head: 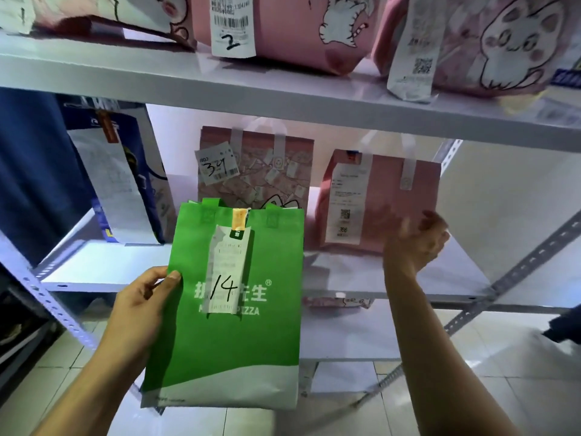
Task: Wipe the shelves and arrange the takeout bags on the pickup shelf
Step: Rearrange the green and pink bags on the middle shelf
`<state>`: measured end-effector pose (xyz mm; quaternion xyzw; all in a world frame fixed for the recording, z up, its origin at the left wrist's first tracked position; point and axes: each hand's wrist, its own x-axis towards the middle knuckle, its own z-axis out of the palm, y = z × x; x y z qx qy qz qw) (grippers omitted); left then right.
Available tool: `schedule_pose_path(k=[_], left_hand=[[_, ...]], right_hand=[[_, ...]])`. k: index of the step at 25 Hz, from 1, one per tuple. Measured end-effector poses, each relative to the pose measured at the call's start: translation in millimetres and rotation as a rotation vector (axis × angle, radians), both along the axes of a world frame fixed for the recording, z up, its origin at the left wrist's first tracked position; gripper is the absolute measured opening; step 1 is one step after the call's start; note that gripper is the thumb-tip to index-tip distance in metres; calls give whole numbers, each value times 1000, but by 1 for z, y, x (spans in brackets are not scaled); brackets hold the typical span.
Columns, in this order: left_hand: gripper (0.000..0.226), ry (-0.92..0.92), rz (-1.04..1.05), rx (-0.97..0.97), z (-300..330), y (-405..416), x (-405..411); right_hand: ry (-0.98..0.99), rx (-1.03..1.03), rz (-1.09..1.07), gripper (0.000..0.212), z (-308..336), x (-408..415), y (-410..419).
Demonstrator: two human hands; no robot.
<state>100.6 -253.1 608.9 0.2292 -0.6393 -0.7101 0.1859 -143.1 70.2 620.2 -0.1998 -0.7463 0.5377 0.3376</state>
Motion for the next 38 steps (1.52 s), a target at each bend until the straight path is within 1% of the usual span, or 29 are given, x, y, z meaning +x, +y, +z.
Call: schedule_pose_path(k=[1,2,3,4,6,8,13,19,24,26,28,30,32,34,36,38], left_hand=[[24,-3,-3,-3,0,2,-2],[24,-11,-9,-10,1,3,-4],[23,-19,-16,-16,2,4,-5],[22,-22,-25,-17,3,5,-6],[20,-27,-29,-14,4,6,-9],[19,-35,-26,-23,5,7,-11],[18,-47,-29,-27,7,12,-17],[18,-54,-26,-18,8,13,-18],[20,-57,-29,-21,9,17,-19],[20,-57,-31,-19,9,18,-18],[20,-50,-42,-8,11,17,-15],[21,-43,-47,-3,11,16,-12],[22,-40,-54,-9,12,16,-9],[23,-32,-63,-2,14,16,-6],[23,-17,-64,7,17,15,-3],[21,-1,-63,19,21,14,0]], right_hand=[[-95,15,-50,48,3,-10,17],[-201,26,-52,56,3,-20,31],[-280,29,-19,58,0,-27,42],[-312,17,31,54,-5,-33,50],[-251,-53,117,34,-16,-39,57],[-188,-113,122,21,-18,-43,62],[-161,-72,63,18,-23,-57,87],[-53,-85,-148,25,-21,-54,141],[-76,-103,-140,25,-21,-48,160],[-70,-74,-134,30,-20,-40,154],[-2,-28,-152,44,-16,-31,138],[72,82,-169,53,-12,-22,115],[109,174,-126,57,-13,-17,93],[50,129,-100,61,-13,-17,82],[-75,37,-154,66,-11,-22,90],[-163,19,-205,69,-12,-31,111]])
